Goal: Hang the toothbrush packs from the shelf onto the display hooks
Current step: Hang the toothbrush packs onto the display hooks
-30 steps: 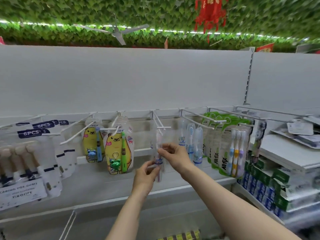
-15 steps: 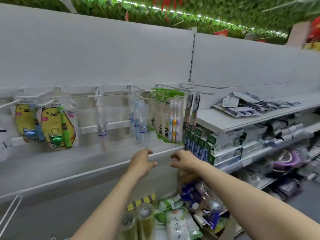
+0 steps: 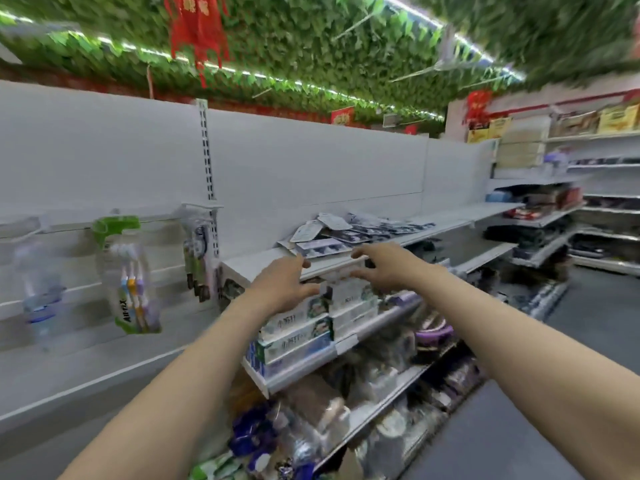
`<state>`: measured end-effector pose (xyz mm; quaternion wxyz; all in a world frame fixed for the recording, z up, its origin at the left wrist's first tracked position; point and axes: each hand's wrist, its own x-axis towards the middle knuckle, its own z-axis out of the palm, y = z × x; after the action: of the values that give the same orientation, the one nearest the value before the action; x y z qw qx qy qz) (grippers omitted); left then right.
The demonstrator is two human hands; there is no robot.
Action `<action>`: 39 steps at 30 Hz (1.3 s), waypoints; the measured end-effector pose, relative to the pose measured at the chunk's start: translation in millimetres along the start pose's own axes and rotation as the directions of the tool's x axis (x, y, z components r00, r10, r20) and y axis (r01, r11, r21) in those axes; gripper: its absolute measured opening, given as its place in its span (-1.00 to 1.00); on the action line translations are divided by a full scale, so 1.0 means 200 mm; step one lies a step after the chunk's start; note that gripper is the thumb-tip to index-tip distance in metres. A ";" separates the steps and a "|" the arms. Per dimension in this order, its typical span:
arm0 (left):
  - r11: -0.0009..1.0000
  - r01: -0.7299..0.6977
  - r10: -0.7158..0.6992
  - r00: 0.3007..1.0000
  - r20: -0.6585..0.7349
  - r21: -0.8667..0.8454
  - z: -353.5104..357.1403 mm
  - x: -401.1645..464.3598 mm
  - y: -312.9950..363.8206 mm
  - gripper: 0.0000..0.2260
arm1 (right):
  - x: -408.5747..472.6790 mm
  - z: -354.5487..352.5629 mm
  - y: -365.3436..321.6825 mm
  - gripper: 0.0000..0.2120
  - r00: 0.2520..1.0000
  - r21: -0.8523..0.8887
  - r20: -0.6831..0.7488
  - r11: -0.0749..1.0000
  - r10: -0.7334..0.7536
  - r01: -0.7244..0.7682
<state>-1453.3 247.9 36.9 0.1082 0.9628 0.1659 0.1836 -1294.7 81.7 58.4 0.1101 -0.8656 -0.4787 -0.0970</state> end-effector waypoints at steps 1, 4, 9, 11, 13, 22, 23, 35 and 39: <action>1.000 -0.022 0.021 1.000 -0.006 -0.016 0.03 0.05 0.09 -0.46 | -0.02 -0.04 0.10 -0.49 1.000 -0.001 -0.013 1.000 0.008 -0.008; 0.996 -0.080 0.080 0.997 -0.010 -0.026 0.13 0.21 0.32 -0.50 | -0.07 -0.12 0.39 -0.49 0.999 0.008 -0.037 1.000 0.030 -0.029; 0.989 -0.147 0.147 0.989 -0.023 0.012 0.28 0.56 0.56 -0.50 | -0.03 -0.15 0.84 -0.48 0.994 0.033 -0.071 0.996 0.085 -0.083; 0.987 -0.160 0.160 0.987 -0.020 0.022 0.35 0.72 0.62 -0.51 | 0.02 -0.13 1.00 -0.48 0.992 0.031 -0.076 0.995 0.099 -0.097; 0.985 -0.170 0.170 0.985 -0.023 0.025 0.44 0.90 0.67 -0.51 | 0.10 -0.11 1.17 -0.48 0.990 0.016 -0.077 0.993 0.116 -0.115; 0.980 -0.197 0.196 0.980 -0.012 -0.038 0.95 1.96 0.90 -0.54 | 0.71 -0.05 2.04 -0.51 0.979 0.003 -0.066 0.981 0.195 -0.195; 0.981 -0.191 0.190 0.982 -0.019 -0.039 0.98 2.10 0.91 -0.55 | 0.80 -0.04 2.14 -0.50 0.978 -0.006 -0.063 0.980 0.199 -0.200; 0.999 -0.019 0.016 0.997 -0.080 -0.033 1.60 3.22 1.07 -0.63 | 1.62 0.25 3.13 -0.55 0.985 0.162 -0.034 0.974 0.167 -0.159; 0.998 0.068 -0.067 0.991 -0.118 0.004 1.82 3.48 1.14 -0.63 | 1.95 0.38 3.43 -0.51 0.993 0.218 0.020 0.969 0.114 -0.116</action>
<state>-638.0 234.2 -11.8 0.1007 0.9446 0.2052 0.2356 -502.7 63.4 24.7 0.2084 -0.8749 -0.4358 -0.0341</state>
